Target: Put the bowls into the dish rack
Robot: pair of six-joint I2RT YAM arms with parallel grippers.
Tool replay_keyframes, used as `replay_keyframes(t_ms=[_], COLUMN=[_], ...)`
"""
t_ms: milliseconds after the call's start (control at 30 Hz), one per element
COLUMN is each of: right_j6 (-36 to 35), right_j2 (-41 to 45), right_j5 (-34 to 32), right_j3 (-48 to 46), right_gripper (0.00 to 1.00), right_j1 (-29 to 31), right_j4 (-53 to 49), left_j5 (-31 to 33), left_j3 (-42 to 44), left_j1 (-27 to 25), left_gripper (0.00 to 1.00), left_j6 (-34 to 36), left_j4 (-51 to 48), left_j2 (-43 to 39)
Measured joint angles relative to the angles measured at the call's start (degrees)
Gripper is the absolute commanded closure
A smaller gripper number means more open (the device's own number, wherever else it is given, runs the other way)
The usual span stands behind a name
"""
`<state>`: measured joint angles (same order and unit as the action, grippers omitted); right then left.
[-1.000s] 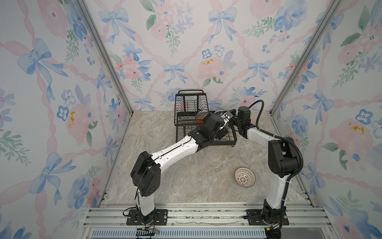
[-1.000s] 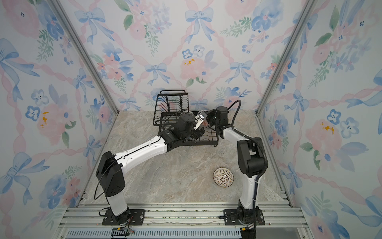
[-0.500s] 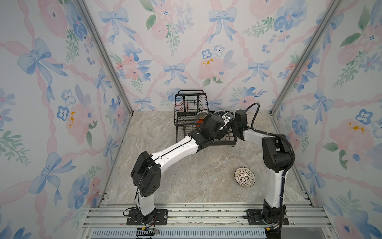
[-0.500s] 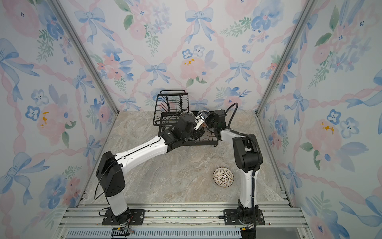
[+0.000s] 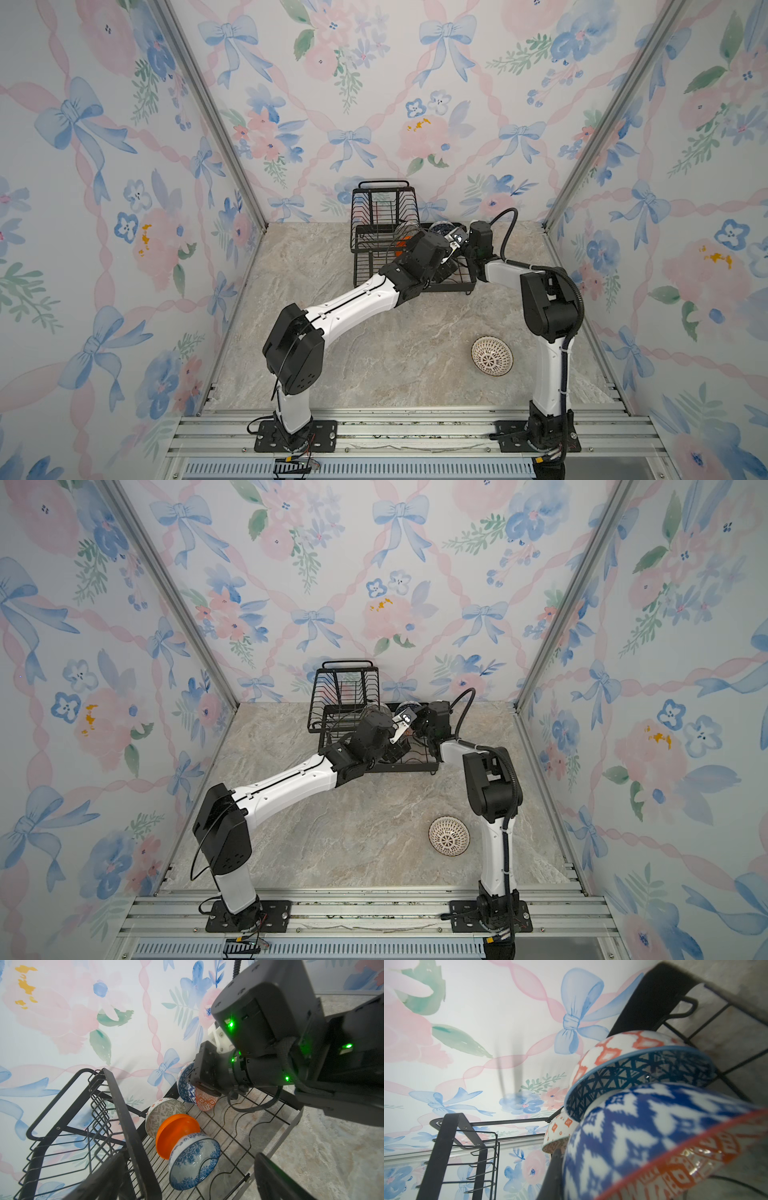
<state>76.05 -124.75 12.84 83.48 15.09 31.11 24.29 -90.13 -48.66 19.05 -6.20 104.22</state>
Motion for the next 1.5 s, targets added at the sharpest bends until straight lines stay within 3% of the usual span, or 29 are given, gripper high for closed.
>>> replay_keyframes(t_ms=[767, 1500], right_j6=[0.0, -0.1], right_j2=[-1.9, -0.2], right_j5=[-0.2, -0.8], right_j3=[1.9, -2.8], right_gripper=[1.00, 1.00], right_j1=[1.2, 1.3], right_j4=[0.5, 2.5], left_j5=[0.0, -1.0], left_j3=[0.3, 2.1], left_j1=[0.3, 0.5], left_gripper=[0.02, 0.02], left_j6=[-0.3, -5.7], left_j4=[0.1, 1.9], left_j2=[0.0, -1.0])
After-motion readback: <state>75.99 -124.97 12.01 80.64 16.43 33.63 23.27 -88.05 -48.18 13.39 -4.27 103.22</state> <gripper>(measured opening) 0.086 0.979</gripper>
